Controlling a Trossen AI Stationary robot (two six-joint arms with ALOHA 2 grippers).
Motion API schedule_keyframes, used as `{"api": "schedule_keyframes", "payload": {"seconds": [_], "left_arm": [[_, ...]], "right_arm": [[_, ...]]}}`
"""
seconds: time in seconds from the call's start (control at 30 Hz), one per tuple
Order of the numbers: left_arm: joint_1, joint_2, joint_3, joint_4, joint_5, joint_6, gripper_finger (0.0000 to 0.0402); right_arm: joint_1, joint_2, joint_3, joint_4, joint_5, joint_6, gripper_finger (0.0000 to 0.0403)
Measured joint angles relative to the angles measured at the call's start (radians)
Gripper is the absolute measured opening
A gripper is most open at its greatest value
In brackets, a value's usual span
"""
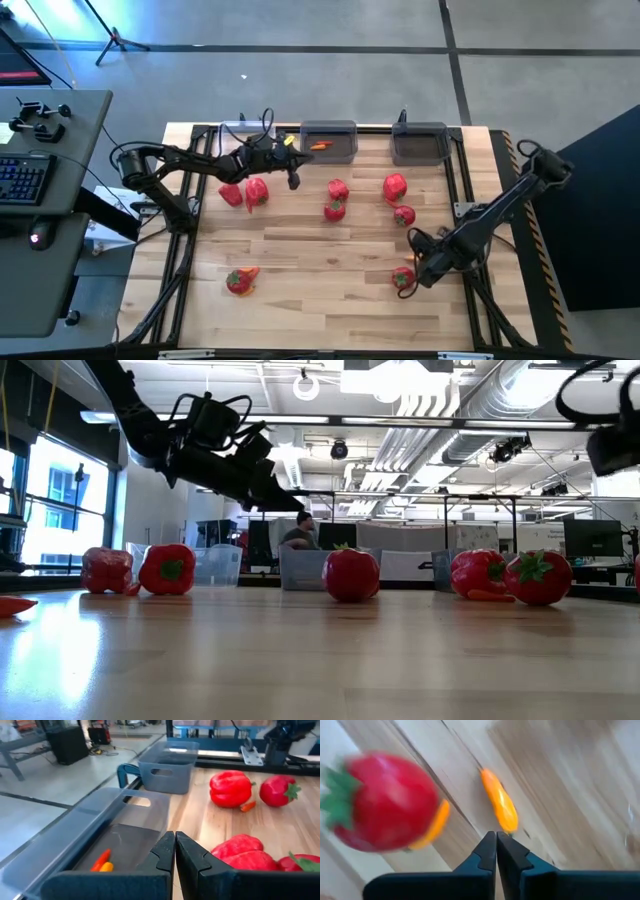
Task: Sort produce into baskets
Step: Put the yellow chili pepper into the left black bin
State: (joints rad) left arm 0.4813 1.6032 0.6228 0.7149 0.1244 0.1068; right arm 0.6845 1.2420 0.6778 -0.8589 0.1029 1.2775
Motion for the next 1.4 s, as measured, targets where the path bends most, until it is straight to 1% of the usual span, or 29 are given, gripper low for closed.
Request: {"api": "schedule_keyframes", "payload": {"seconds": [0.13,0.2,0.27,0.5,0.57,0.63,0.73,0.87,1.0,1.1,1.13,1.17,1.3,1.4], "left_arm": [[0.017,0.0,-0.039,0.056,0.0,-0.021,0.0],[0.018,0.0,-0.052,0.062,-0.001,-0.025,0.0],[0.018,0.0,-0.059,0.059,-0.001,-0.023,0.0],[0.018,0.0,-0.068,0.062,-0.001,-0.019,0.0],[0.018,0.0,-0.068,0.061,-0.001,-0.019,0.0],[0.018,0.0,-0.068,0.062,-0.001,-0.018,0.0],[0.018,0.0,-0.068,0.062,-0.001,-0.017,0.0],[0.018,0.0,-0.068,0.062,0.0,-0.017,0.0],[0.018,0.0,-0.068,0.062,0.0,-0.017,0.0],[0.018,0.0,-0.068,0.061,0.0,-0.017,0.0],[0.018,0.0,-0.068,0.061,0.0,-0.017,0.0],[0.018,0.0,-0.068,0.061,0.0,-0.017,0.0],[0.024,0.0,-0.068,0.059,0.0,-0.041,0.0],[0.031,0.0,-0.068,0.059,0.0,-0.051,0.0]], "right_arm": [[-0.036,-0.004,0.001,0.01,-0.004,-0.026,0.0012],[-0.049,0.005,-0.002,0.011,-0.006,-0.052,0.0024],[-0.057,0.018,-0.005,0.009,-0.01,-0.093,0.0043],[-0.093,0.087,-0.005,0.023,0.002,-0.212,0.013],[-0.102,0.114,-0.005,0.032,0.003,-0.248,0.0143],[-0.109,0.143,-0.005,0.046,0.006,-0.279,0.0148],[-0.116,0.189,-0.005,0.053,0.004,-0.302,0.0142],[-0.124,0.224,-0.002,0.06,-0.02,-0.318,0.0114],[-0.136,0.215,-0.004,0.064,-0.043,-0.343,0.0065],[-0.158,0.18,-0.007,0.054,-0.049,-0.349,0.002],[-0.168,0.164,-0.007,0.055,-0.048,-0.356,0.0011],[-0.178,0.149,-0.007,0.062,-0.047,-0.362,0.0007],[-0.234,0.082,-0.007,0.07,-0.005,-0.363,0.0016],[-0.291,0.043,-0.007,0.133,0.04,-0.403,0.0011]]}}
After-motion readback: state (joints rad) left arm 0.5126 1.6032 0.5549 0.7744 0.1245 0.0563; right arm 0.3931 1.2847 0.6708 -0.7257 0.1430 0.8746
